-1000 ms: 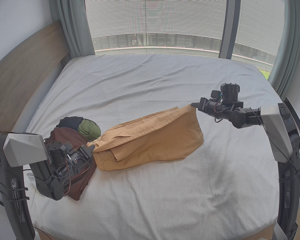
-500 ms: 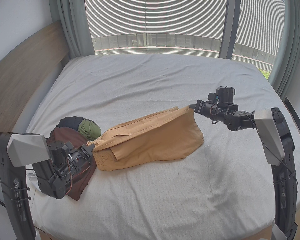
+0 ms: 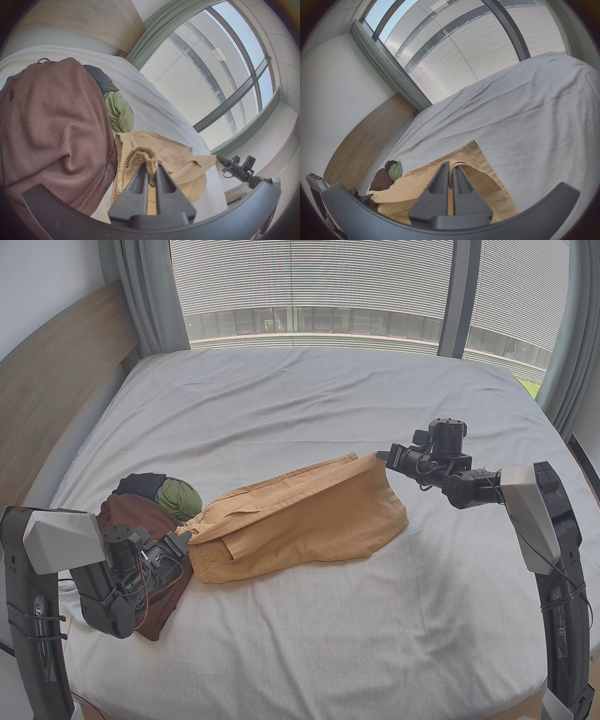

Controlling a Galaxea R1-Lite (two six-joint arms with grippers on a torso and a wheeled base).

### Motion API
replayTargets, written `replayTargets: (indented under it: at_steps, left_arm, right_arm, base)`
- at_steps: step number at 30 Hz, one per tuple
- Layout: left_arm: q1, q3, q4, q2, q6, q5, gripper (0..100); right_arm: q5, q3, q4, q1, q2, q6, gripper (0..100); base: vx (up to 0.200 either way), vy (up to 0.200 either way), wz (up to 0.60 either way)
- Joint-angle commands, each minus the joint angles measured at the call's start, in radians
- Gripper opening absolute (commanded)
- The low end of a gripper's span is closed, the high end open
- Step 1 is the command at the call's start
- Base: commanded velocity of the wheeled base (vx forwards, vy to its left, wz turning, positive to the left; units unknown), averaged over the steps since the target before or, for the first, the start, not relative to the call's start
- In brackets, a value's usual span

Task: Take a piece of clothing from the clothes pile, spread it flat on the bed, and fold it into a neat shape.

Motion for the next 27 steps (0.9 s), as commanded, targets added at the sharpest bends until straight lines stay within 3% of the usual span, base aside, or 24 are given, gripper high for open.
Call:
replayTargets:
  at_steps: [1, 5, 6, 7, 8, 13, 22, 27]
  left_arm:
    - [0.001, -0.004, -0.001, 0.007, -0.001, -0.001, 0]
    - [0.001, -0.01, -0.001, 0.007, -0.001, -0.001, 0]
    - [0.001, -0.011, -0.001, 0.007, -0.001, -0.001, 0]
    - [0.001, -0.013, -0.001, 0.007, -0.003, -0.001, 0]
    - [0.002, -0.016, -0.001, 0.007, -0.003, 0.001, 100]
    - [0.021, -0.037, -0.001, 0.008, -0.014, 0.015, 100]
    - [0.022, -0.044, -0.001, -0.009, -0.021, 0.045, 100]
    - [0.007, -0.024, -0.001, -0.05, -0.023, 0.048, 100]
  right_arm:
    - [0.0, -0.001, -0.002, 0.0, 0.025, 0.001, 0]
    - [0.0, -0.001, -0.007, 0.002, 0.035, 0.001, 0]
    - [0.0, -0.001, -0.024, 0.003, 0.035, 0.0, 100]
    - [0.0, -0.001, -0.031, 0.005, 0.036, 0.001, 100]
    - [-0.002, -0.001, -0.045, 0.008, 0.044, 0.001, 100]
    - [-0.04, -0.001, -0.048, 0.013, 0.068, 0.001, 100]
    - [-0.042, -0.001, -0.047, 0.02, -0.005, 0.001, 100]
    - [-0.042, 0.101, -0.048, 0.033, -0.094, 0.0, 100]
  base:
    - [0.0, 0.0, 0.0]
    - [0.0, 0.0, 0.0]
    - [0.0, 0.0, 0.0]
    - [0.0, 0.0, 0.0]
    - [0.0, 0.0, 0.0]
    - [0.0, 0.0, 0.0]
    - [0.0, 0.0, 0.0]
    - [0.0, 0.0, 0.0]
